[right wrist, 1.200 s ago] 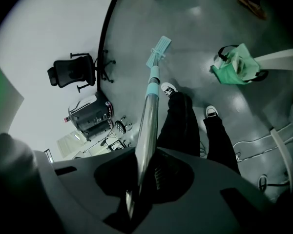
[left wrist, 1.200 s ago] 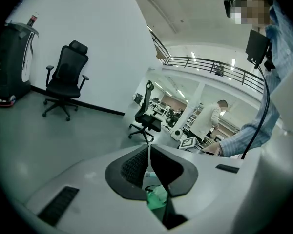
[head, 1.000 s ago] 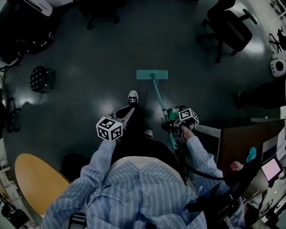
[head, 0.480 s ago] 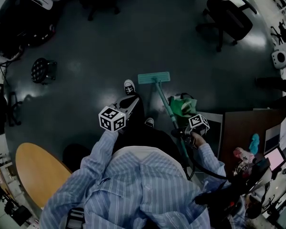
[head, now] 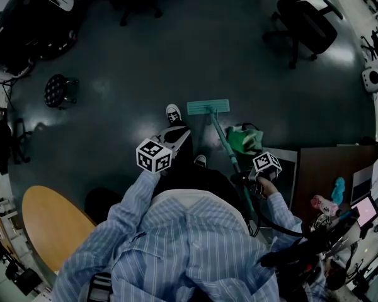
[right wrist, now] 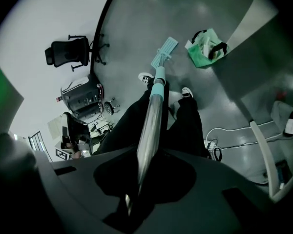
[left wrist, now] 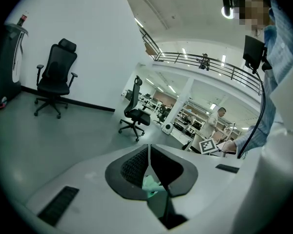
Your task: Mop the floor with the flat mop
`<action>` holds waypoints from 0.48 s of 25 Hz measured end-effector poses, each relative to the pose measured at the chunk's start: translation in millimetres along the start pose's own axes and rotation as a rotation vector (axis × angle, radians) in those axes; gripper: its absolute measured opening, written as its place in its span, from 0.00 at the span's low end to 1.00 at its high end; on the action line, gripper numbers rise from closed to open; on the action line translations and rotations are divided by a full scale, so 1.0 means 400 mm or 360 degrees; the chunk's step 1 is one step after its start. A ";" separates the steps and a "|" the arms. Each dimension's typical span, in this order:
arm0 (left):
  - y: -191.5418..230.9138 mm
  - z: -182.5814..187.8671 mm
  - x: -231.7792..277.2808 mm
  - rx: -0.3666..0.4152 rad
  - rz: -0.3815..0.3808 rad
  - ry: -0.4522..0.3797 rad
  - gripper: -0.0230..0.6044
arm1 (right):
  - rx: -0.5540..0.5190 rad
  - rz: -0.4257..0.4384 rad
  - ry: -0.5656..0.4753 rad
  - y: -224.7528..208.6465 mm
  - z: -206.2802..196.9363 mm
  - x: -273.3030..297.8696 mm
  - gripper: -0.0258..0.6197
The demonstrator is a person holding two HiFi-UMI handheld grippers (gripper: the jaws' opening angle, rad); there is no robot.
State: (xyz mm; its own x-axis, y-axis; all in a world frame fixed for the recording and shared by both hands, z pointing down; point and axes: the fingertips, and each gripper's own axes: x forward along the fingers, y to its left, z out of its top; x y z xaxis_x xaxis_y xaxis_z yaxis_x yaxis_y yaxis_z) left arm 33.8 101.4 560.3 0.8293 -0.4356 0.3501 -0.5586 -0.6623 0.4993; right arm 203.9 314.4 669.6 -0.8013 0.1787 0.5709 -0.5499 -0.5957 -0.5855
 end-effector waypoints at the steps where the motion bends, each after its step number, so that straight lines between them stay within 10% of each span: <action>1: 0.004 0.003 0.000 -0.0001 0.0003 0.0000 0.06 | -0.0018 -0.0011 0.0008 0.008 0.002 0.000 0.15; 12: 0.047 0.040 0.038 -0.0005 -0.0006 0.0007 0.06 | -0.0053 0.0013 0.0016 0.071 0.050 0.012 0.16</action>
State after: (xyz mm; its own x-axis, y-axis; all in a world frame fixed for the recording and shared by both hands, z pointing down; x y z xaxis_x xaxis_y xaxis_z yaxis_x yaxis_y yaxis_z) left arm 36.0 72.4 562.2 0.8313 -0.4303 0.3519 -0.5556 -0.6620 0.5031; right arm 189.2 282.8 667.3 -0.8081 0.1816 0.5604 -0.5506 -0.5709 -0.6090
